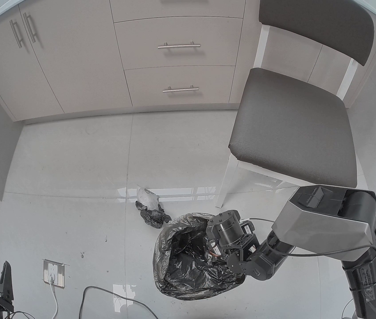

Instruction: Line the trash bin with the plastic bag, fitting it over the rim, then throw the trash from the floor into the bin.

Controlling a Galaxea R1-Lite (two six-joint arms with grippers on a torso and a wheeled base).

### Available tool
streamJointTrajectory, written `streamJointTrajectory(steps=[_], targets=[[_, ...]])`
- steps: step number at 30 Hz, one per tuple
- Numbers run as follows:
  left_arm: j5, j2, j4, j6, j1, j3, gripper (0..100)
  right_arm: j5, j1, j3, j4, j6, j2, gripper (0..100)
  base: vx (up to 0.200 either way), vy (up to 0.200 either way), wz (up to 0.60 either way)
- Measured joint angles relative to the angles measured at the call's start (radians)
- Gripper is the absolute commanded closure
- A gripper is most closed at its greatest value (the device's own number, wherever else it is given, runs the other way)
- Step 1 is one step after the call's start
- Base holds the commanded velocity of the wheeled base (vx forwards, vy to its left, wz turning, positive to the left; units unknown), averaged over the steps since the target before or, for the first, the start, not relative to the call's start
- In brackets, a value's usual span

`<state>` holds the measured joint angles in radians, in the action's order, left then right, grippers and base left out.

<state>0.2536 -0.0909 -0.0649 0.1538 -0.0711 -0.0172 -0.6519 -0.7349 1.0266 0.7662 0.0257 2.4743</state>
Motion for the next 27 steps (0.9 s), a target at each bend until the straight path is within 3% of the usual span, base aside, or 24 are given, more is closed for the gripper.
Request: streamJointTrajectory(steps=[5, 15, 27], targets=[[0.010, 0.000, -0.011, 0.032, 0.000, -0.015, 0, 0.018, 0.005, -0.012, 0.065, 0.000, 0.023, 0, 0.000, 0.000, 0.00], [-0.009, -0.031, 0.115, 0.042, -0.014, -0.195, 0, 0.094, 0.020, -0.027, 0.109, 0.006, 0.060, 0, 0.000, 0.000, 0.00], [-0.033, -0.043, 0.124, 0.044, -0.030, -0.189, 0, 0.047, 0.047, -0.035, 0.109, 0.012, 0.068, 0, 0.000, 0.000, 0.00]])
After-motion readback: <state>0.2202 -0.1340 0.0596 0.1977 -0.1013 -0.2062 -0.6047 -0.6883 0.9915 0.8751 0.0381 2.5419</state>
